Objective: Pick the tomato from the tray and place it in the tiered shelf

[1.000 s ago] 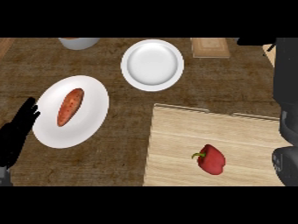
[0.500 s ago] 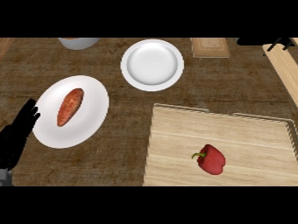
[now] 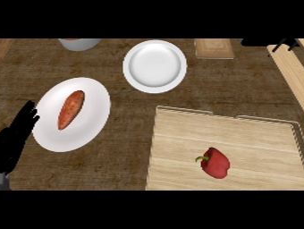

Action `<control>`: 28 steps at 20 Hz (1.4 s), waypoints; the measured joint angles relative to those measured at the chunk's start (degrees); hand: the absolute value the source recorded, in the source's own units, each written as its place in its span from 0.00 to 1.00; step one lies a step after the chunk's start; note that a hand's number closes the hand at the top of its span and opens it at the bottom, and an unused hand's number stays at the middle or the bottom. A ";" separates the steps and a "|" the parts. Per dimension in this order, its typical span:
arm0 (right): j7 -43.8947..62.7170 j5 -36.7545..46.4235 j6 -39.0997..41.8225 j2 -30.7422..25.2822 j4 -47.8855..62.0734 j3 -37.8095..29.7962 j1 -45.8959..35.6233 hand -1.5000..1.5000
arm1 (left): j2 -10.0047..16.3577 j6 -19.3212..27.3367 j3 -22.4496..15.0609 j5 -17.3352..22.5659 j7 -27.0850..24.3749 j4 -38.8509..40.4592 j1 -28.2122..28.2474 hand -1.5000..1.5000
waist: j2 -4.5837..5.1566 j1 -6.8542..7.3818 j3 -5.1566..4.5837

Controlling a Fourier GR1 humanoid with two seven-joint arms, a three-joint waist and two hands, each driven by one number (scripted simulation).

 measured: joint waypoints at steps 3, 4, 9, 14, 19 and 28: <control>-0.49 -0.33 -0.96 -1.75 1.44 -0.89 0.83 1.00 | -0.53 0.21 -0.20 -0.56 -0.32 0.47 0.00 0.50 | 0.00 -0.06 0.01; -0.63 -0.68 -1.61 -1.99 1.48 -1.33 1.92 1.00 | -0.35 -0.21 0.05 -0.26 -0.39 0.24 0.31 0.50 | -0.03 -0.08 0.00; -1.72 -2.94 -5.25 -4.04 2.06 -3.68 5.15 1.00 | -1.10 0.21 -0.22 -0.62 0.42 -0.96 0.55 0.50 | -0.05 -0.19 0.03; -1.45 -4.44 -8.23 -5.88 1.69 -6.09 8.41 0.00 | -0.86 0.58 0.20 -1.18 1.05 -0.45 -0.71 0.50 | -0.05 -0.36 0.06; -0.97 -4.97 -10.02 -6.90 3.30 -7.30 10.79 0.00 | -1.42 0.35 0.25 -1.37 0.49 0.31 -1.21 0.50 | -0.03 -0.28 0.04; -4.00 -9.65 -15.00 -9.29 3.64 -7.92 12.68 0.00 | -1.32 -0.83 1.03 -1.23 0.28 -0.21 -0.05 0.50 | -0.15 -0.24 0.00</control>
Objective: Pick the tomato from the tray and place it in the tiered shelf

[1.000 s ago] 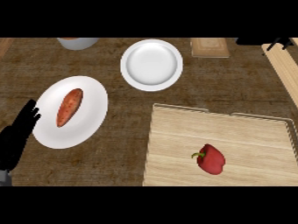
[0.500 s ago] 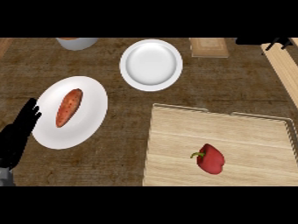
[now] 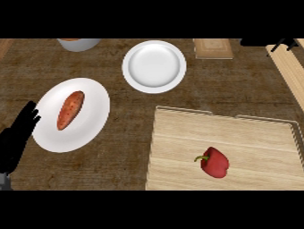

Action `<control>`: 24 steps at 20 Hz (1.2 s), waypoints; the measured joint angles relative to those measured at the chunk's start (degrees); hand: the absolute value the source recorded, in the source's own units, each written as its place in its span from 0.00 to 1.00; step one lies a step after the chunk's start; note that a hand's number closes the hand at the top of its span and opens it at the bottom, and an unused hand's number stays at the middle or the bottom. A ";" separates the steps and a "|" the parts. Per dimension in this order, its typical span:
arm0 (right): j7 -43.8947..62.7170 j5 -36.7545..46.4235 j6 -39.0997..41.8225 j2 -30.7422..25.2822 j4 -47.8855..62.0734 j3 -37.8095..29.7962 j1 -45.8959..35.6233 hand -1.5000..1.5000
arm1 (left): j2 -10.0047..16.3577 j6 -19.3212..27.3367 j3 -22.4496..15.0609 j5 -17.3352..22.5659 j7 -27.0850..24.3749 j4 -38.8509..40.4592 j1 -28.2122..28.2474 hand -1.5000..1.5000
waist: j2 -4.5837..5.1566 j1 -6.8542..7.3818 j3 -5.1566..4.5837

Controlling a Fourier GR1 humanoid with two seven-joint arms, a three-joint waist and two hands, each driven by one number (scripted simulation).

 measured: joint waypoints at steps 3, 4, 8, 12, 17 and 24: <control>-0.02 -1.80 -2.26 1.16 -2.90 -0.43 -0.02 0.00 | -0.33 0.24 0.00 -0.50 -0.61 0.43 0.27 0.50 | -0.08 -0.17 0.01; -0.23 -2.79 -3.38 0.98 -3.38 -1.18 -0.22 0.00 | -0.36 0.33 0.00 -0.57 -0.57 0.28 0.16 0.50 | -0.06 -0.13 0.00; -0.16 -5.76 -5.87 3.14 -8.10 -2.13 0.03 0.00 | -0.53 0.56 0.25 -0.35 0.68 -0.67 0.26 0.50 | -0.21 -0.36 0.04; -0.24 -7.96 -7.12 5.26 -15.37 -1.94 0.18 0.00 | 0.37 -0.45 1.16 0.18 0.56 -0.86 1.12 0.50 | -0.44 -0.70 0.03; 0.54 -8.75 -4.95 7.98 -29.08 0.51 1.21 0.00 | -0.12 -0.20 1.41 -0.14 0.03 -0.38 1.74 0.50 | -0.70 -1.43 -0.02; 3.84 -2.48 8.62 11.19 -50.68 5.09 0.46 0.00 | 0.18 -0.03 2.05 -0.41 0.28 0.66 1.53 0.50 | -1.37 -2.76 -0.11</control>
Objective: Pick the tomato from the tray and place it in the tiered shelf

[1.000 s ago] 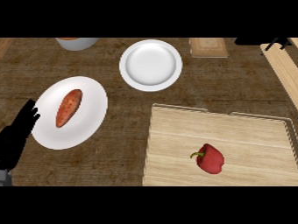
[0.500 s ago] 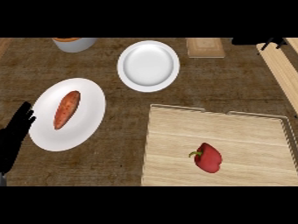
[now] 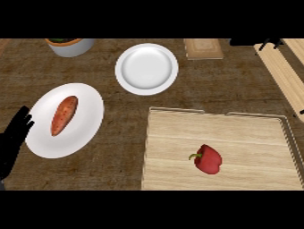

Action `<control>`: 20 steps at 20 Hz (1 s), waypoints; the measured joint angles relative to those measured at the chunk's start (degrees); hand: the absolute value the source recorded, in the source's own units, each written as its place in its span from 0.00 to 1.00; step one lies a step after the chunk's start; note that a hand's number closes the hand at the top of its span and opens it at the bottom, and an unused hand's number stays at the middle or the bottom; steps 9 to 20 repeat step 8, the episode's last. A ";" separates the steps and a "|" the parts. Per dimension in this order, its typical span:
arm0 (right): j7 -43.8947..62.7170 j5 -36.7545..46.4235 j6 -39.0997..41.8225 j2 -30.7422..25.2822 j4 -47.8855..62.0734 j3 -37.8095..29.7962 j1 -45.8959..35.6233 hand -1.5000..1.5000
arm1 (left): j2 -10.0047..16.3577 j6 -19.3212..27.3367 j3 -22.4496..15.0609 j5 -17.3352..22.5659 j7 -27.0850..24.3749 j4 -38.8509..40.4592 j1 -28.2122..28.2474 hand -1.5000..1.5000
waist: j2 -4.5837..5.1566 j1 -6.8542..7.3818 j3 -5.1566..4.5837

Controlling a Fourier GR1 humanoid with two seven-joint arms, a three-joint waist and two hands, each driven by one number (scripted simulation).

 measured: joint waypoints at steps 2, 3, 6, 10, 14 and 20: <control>0.16 2.06 5.24 0.92 -5.76 0.94 -0.46 0.00 | -0.06 0.07 0.21 0.03 -0.20 -0.08 0.51 0.50 | -0.27 -0.33 -0.03; 0.11 3.05 7.90 1.50 -8.28 1.37 -0.87 0.00 | 0.07 -0.14 0.28 0.12 -0.20 -0.30 0.82 0.50 | -0.40 -0.41 -0.05; -0.91 6.15 15.11 3.42 -15.59 2.84 -2.53 0.00 | -0.17 0.20 0.23 -0.17 -0.30 -0.33 1.16 0.50 | -0.73 -0.90 -0.09; -2.03 8.56 19.80 4.82 -20.59 4.09 -3.39 0.00 | -0.29 0.39 0.34 -0.23 -0.39 -0.44 1.50 0.50 | -0.98 -1.20 -0.14; -2.03 8.56 19.80 4.82 -20.59 4.09 -3.39 0.00 | -0.29 0.39 0.34 -0.23 -0.39 -0.44 1.50 0.50 | -0.98 -1.20 -0.14; -2.03 8.56 19.80 4.82 -20.59 4.09 -3.39 0.00 | -0.29 0.39 0.34 -0.23 -0.39 -0.44 1.50 0.50 | -0.98 -1.20 -0.14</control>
